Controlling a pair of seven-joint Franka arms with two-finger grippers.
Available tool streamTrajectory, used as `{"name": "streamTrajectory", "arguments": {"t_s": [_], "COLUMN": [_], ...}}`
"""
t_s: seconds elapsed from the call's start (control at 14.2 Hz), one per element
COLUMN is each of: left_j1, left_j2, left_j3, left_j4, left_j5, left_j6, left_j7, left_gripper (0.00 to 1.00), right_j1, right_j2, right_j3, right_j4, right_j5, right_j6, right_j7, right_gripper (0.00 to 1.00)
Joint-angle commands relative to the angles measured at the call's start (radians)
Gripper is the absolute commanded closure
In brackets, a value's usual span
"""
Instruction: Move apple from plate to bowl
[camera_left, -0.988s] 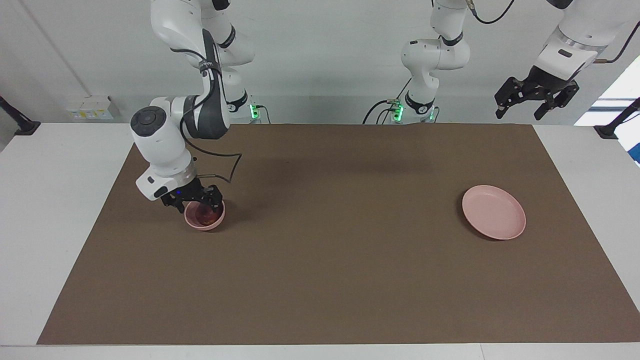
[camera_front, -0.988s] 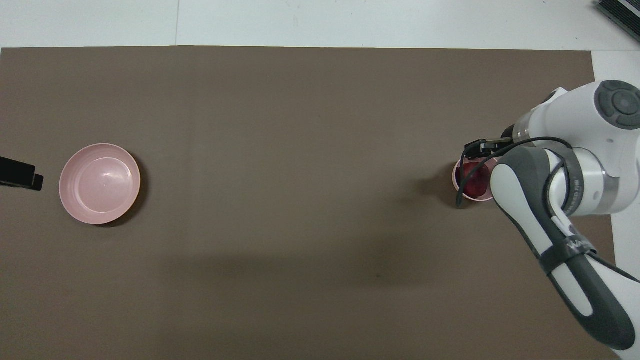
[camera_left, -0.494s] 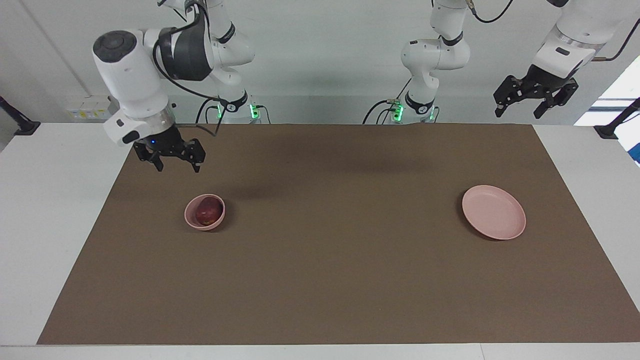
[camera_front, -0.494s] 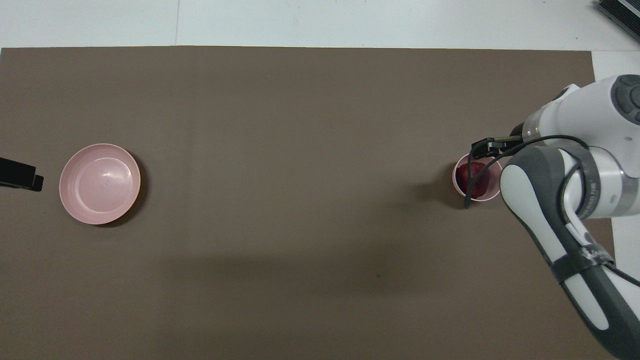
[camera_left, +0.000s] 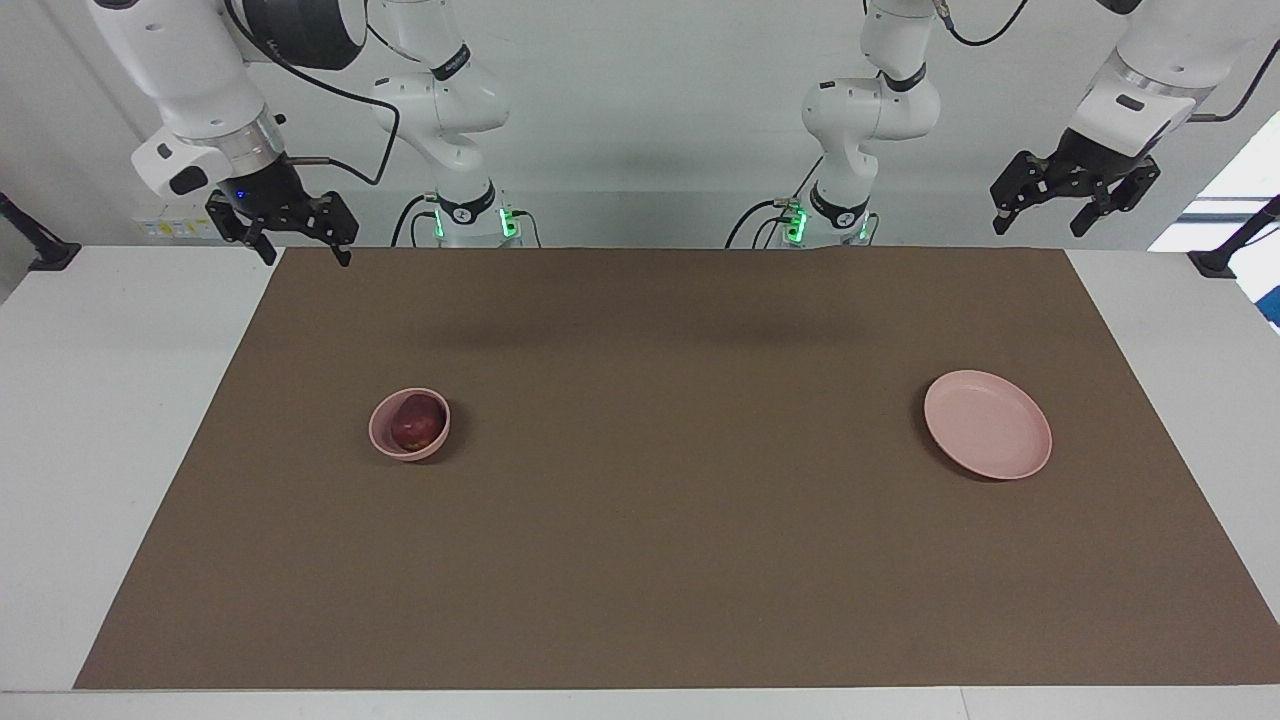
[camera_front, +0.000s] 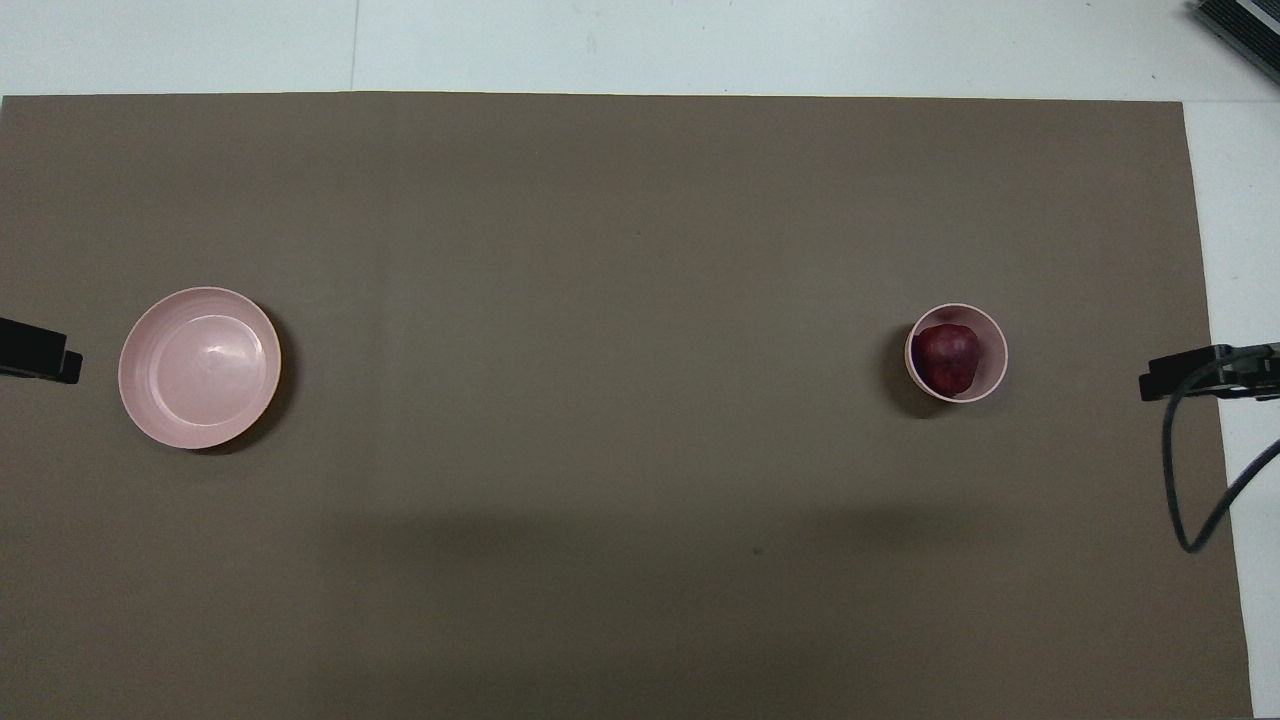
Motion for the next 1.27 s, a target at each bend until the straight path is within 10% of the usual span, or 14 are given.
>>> {"name": "streamTrajectory", "arguments": {"t_s": [0.0,0.21,1.2], "left_j1": [-0.002,-0.005,-0.005], "left_j2": [-0.011,-0.011,-0.014], "left_j3": [0.004,0.004,0.004], "left_j4": [-0.002,-0.002,-0.007], "left_j5": [0.012,0.013,0.012], "left_j6": [-0.012,-0.016,-0.022], "left_j7": [0.001,0.000,0.000], "left_gripper": [0.00,0.00,0.00], "right_j1": [-0.011,-0.016,0.003], "right_j2": [-0.006,-0.001,-0.018], "right_j3": [0.008,0.009,0.025], "right_j4": [0.076,0.197,0.178], "right_j5": [-0.021,0.031,0.027], "right_j6": [-0.064,-0.137,-0.148], "right_j7": [-0.028,-0.024,0.001], "right_gripper": [0.00,0.00,0.00]}}
